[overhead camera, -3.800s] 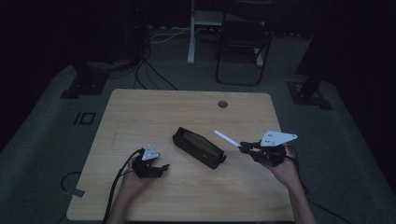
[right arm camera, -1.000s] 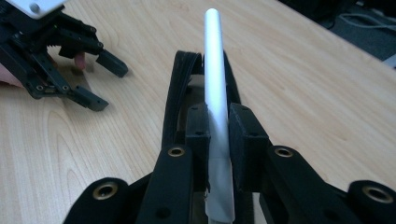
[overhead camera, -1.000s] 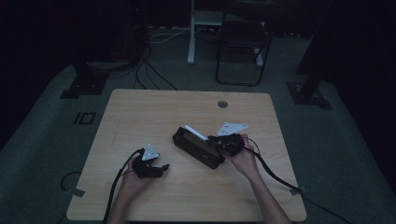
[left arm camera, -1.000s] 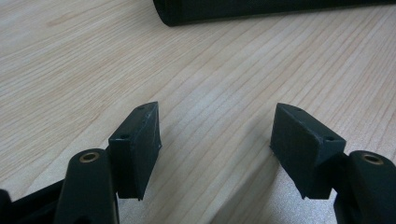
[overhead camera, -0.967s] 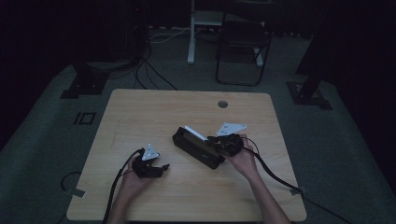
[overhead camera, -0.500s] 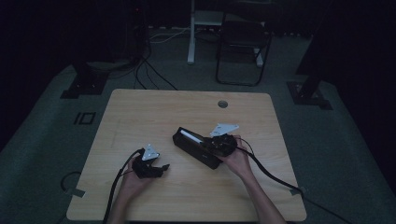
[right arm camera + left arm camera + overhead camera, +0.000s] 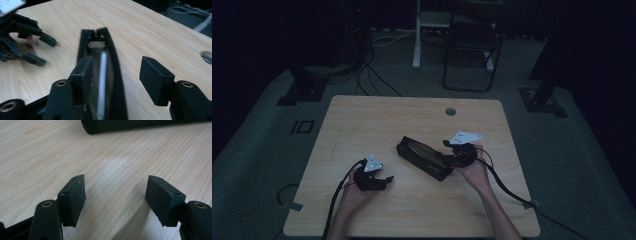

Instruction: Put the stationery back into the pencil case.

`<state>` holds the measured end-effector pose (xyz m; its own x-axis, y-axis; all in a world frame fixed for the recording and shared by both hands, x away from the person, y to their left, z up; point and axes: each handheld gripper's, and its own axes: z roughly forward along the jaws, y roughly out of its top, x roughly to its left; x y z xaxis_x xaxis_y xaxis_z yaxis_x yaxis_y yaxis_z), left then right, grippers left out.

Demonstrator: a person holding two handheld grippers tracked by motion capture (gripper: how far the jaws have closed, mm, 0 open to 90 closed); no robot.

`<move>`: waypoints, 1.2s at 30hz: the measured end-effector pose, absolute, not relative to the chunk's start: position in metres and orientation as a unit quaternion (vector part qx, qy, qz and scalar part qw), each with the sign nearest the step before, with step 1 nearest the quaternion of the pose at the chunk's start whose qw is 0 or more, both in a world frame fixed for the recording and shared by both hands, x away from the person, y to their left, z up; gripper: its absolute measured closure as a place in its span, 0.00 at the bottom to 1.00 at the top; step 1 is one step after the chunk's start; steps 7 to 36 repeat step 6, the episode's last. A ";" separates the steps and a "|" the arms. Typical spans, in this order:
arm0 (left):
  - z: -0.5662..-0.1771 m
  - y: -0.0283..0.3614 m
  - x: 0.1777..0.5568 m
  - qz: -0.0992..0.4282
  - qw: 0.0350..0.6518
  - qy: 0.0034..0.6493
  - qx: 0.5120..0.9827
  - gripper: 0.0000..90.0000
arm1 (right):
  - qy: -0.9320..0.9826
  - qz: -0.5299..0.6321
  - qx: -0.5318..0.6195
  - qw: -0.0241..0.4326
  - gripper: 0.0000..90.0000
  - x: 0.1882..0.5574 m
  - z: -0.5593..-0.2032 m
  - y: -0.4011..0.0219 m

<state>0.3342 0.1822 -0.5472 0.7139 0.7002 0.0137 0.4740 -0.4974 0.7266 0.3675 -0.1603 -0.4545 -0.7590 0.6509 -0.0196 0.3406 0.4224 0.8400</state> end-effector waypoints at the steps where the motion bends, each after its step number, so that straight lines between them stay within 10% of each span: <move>1: -0.547 0.182 0.334 0.156 0.364 0.344 0.851 0.37 | 0.824 0.446 0.303 0.174 0.48 0.367 -0.455 -0.163; 36: -0.547 0.182 0.335 0.155 0.364 0.345 0.851 0.37 | 0.815 0.444 0.325 0.182 0.45 0.366 -0.457 -0.186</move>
